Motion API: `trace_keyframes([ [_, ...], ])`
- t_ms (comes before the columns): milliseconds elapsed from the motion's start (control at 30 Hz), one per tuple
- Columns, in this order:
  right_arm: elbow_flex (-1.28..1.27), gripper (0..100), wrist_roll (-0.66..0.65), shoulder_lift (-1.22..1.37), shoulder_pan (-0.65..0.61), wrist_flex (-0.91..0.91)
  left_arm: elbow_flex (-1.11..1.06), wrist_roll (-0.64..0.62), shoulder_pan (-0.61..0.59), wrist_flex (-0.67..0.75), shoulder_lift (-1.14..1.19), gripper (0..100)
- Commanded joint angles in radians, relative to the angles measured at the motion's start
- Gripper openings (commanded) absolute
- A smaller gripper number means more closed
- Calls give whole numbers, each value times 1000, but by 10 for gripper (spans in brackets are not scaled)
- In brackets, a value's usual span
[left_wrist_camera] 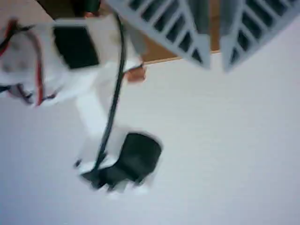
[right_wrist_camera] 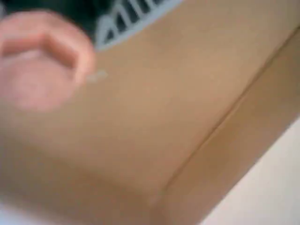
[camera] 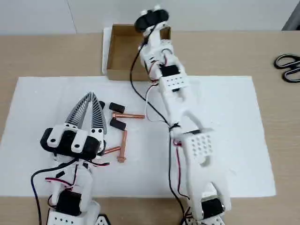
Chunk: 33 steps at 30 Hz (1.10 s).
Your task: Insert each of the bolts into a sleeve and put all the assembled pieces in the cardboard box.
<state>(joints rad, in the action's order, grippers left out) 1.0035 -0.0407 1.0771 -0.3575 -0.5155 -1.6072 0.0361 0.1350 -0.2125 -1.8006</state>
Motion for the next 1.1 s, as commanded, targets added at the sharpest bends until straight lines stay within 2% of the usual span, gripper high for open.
trace_keyframes([
  [0,373,241,-8,128,-15,-139,4,0,-6,-5,-11,6],
  [67,488,247,-6,182,-19,-211,5,0,-12,-5,-11,6],
  [133,585,229,-5,208,-19,-266,15,0,-72,-5,-11,6],
  [267,681,186,-5,200,-24,-387,48,-2,-296,-6,-11,6],
  [367,678,188,-9,137,-61,-553,53,-5,-457,-6,-11,6],
  [500,674,220,-9,77,-125,-736,48,-5,-585,-6,-11,6],
  [633,678,231,-9,76,-189,-829,47,-5,-624,-29,-11,6],
  [900,678,231,-5,74,-312,-1023,47,-6,-624,-318,-11,6],
  [1067,678,231,-5,74,-357,-1082,47,-64,-624,-339,-11,6],
])
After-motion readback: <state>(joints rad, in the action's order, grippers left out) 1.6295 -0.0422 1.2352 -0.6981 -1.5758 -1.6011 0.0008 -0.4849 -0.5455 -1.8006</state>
